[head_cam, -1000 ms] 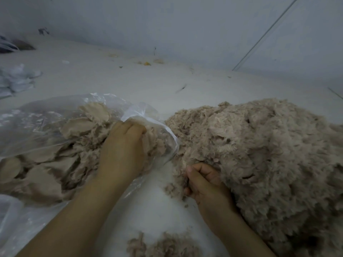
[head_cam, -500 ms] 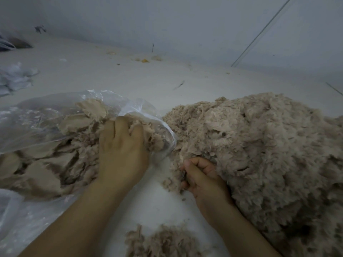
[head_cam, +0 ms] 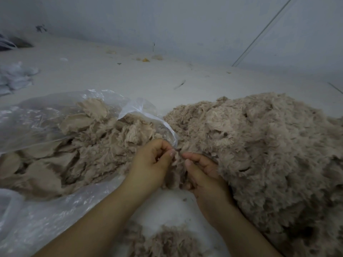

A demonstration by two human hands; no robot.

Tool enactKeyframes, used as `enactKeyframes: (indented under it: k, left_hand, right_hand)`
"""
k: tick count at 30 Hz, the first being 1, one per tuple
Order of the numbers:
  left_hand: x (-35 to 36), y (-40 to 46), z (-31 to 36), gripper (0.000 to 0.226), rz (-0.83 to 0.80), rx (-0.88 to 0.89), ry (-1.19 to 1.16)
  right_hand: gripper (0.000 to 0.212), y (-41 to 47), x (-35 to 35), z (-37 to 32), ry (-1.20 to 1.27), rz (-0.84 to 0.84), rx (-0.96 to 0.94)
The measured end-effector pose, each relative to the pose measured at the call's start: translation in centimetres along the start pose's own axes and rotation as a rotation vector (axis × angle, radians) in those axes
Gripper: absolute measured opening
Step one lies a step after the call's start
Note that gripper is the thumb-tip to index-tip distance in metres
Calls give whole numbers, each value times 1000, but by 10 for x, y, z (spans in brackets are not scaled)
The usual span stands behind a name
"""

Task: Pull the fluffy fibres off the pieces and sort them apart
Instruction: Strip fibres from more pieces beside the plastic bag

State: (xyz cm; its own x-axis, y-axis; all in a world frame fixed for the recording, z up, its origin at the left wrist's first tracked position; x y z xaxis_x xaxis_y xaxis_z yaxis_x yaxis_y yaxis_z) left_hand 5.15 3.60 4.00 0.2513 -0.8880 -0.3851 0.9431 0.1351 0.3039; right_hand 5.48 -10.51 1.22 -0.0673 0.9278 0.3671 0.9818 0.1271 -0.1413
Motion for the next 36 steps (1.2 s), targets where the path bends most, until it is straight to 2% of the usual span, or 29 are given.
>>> enactKeyframes:
  k: [3,5,8,10,14,16,19,22,24,27,29,32,36]
  left_hand:
    - [3,-2,-3,17,-118,71,155]
    - [8,-4,-9,24,-223,82,229]
    - [7,-3,-9,26,-186,93,282]
    - [3,-2,-7,30,-108,67,149]
    - [-6,0,1,35,-10,-3,-341]
    - [-6,-1,4,32,-17,-36,-522]
    - [-4,-1,4,23,-65,-113,-697]
    - [-2,1,-1,32,-39,-173,-740]
    - [-3,2,-5,36,-17,-211,-781]
    - [-5,2,-6,9,-75,-245,-836]
    - [-6,0,-8,19,-67,-241,-734]
    - [-6,0,-13,27,33,-204,-592]
    - [-10,2,-12,28,44,-133,-626]
  right_hand:
    - [17,1,-1,2,5,-19,-6]
    - [19,1,-2,3,7,-10,-2]
    - [18,2,-2,4,5,-17,3]
    - [16,2,-1,4,15,-16,0]
    - [15,0,-1,0,31,-100,-37]
    - [15,-3,0,-2,-9,-141,-37]
    - [14,-2,0,0,-40,-108,-36]
    - [27,0,-1,1,-66,-73,-51]
    - [26,0,-1,1,-72,-84,-56]
    - [27,0,0,1,-98,-87,-54]
    - [25,0,0,2,-123,-69,-41]
    - [27,0,-1,1,-102,-57,-32]
    - [25,-1,1,-1,4,15,-13]
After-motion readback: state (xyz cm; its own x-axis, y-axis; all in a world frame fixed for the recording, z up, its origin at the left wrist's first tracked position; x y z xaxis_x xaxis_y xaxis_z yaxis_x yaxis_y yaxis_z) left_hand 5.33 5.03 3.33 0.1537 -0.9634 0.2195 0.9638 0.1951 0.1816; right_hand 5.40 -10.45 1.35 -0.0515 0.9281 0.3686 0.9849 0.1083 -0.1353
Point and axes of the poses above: each hand's wrist, its own y-axis towards the middle knuckle, its own x-axis out of the palm, z = x × y, the point moved 3 cm from there along y, towards the middle knuckle, and after that the axes turned 6 degrees about y, right-handed, at the moved point
